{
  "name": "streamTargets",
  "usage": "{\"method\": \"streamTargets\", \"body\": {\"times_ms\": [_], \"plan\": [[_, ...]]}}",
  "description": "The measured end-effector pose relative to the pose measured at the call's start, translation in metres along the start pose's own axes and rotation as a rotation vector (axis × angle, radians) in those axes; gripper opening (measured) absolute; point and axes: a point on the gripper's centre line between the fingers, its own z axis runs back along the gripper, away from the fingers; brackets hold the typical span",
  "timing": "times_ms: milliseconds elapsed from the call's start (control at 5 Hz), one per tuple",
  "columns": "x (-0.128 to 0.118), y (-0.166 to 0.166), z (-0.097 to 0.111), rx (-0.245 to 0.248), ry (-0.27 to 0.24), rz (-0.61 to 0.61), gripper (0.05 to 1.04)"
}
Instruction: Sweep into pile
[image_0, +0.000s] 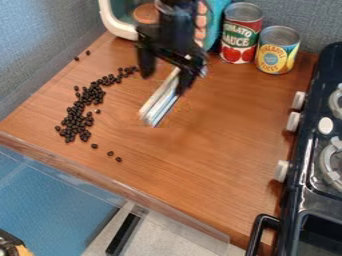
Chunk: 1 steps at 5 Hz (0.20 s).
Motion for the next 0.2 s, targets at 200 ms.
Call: {"method": "streamTargets", "body": {"times_ms": [200], "plan": [[0.0009,0.0010,0.0046,-0.001,-0.018,0.002,1.000]]}}
